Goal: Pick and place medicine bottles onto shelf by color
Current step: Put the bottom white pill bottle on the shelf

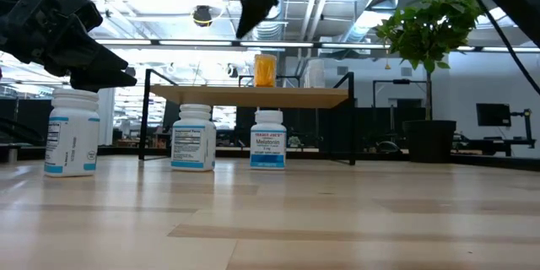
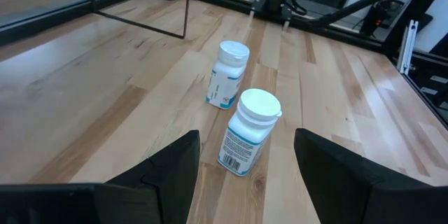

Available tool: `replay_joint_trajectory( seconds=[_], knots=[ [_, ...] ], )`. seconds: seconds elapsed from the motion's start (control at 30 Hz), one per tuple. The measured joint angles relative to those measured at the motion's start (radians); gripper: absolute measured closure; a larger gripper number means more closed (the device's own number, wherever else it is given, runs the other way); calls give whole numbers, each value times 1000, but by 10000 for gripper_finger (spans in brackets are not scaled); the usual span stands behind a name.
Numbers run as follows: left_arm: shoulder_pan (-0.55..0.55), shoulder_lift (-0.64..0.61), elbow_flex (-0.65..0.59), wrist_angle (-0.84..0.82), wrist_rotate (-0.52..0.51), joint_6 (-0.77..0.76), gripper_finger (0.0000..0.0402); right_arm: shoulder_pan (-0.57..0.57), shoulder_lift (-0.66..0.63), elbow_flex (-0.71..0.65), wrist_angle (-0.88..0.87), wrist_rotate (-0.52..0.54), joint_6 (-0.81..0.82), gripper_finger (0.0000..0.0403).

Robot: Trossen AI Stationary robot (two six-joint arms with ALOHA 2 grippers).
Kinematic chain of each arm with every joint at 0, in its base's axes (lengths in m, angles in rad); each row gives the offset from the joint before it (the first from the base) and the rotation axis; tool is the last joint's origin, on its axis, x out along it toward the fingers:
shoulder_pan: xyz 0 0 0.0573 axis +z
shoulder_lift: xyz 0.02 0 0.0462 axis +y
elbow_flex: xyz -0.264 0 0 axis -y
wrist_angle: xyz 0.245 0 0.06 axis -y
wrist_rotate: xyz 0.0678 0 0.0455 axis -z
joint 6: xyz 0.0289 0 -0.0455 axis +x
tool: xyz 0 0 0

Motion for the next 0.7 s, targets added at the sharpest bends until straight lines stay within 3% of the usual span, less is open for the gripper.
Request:
replay_joint_trajectory(
  seconds=[0.17,0.37,0.43,0.57,0.7],
  knots=[
    [0,0,0,0,0,0,180,100,-62,0,-110,-1,72,97],
    [0,0,0,-1,0,0,180,199,-116,-2,-509,-26,385,97],
    [0,0,0,-1,0,0,180,219,-136,-37,-557,-45,498,97],
    [0,1,0,-1,-1,0,180,272,-251,-225,-542,-78,529,97],
    [0,3,0,-1,-2,0,180,337,-429,-527,-530,-6,666,97]
  ],
)
